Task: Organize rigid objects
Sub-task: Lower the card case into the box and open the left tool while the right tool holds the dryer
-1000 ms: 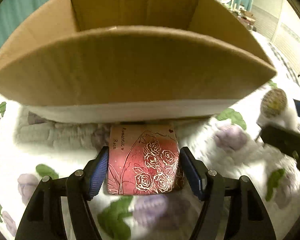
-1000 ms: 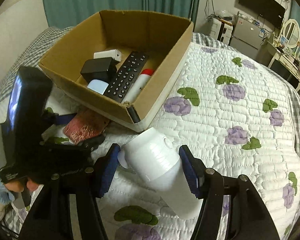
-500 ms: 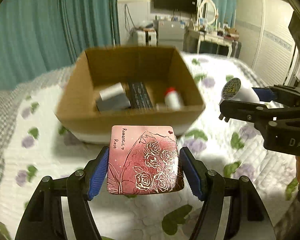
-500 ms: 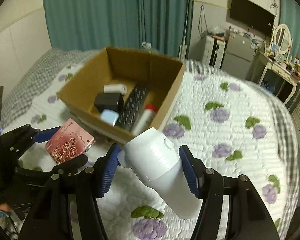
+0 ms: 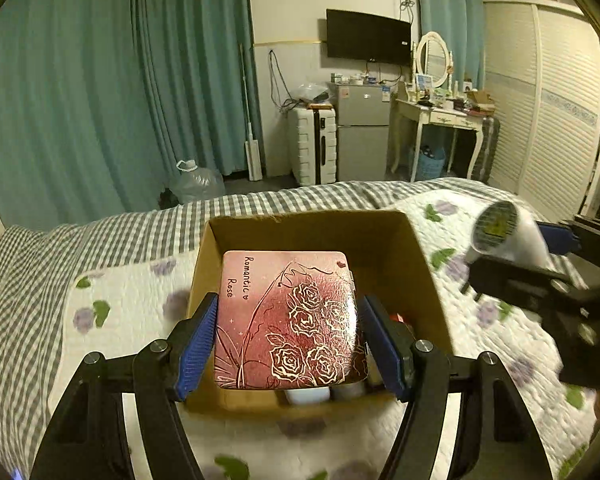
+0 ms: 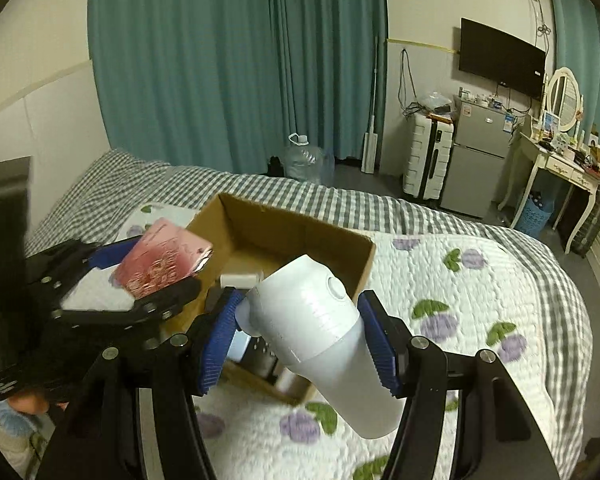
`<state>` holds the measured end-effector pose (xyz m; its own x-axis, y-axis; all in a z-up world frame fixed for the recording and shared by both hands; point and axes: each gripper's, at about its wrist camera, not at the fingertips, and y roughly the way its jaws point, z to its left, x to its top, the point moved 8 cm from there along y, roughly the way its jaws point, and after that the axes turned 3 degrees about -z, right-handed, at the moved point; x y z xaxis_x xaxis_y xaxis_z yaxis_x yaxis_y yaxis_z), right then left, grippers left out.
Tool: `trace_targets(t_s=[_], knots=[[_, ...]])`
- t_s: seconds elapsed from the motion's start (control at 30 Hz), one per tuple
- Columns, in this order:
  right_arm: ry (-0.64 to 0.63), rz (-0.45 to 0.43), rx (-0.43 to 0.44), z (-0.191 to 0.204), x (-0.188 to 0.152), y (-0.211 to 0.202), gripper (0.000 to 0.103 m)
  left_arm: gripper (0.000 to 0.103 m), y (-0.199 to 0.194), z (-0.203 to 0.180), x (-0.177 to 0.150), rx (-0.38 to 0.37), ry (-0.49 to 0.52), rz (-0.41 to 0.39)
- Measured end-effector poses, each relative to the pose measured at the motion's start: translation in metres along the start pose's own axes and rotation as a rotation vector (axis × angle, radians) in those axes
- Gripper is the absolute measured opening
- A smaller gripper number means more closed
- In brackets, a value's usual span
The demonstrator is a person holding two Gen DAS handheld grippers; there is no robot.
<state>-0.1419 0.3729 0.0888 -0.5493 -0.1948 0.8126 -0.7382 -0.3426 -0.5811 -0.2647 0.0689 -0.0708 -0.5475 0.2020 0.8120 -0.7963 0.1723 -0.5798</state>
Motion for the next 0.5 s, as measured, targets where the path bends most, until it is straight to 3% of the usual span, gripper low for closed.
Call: trace_targets(t_s=[0.23,0.5], knots=[[0.025,0.018,0.015,-0.012,-0.002,0.038,0.061,0.071,0.063,0.002,-0.008,0.011,0.011,0.064],[0.046,0.051,0.02,-0.024,-0.015,0.056,0.061,0.073,0.083,-0.001,-0.022,0.003,0.02,0.099]])
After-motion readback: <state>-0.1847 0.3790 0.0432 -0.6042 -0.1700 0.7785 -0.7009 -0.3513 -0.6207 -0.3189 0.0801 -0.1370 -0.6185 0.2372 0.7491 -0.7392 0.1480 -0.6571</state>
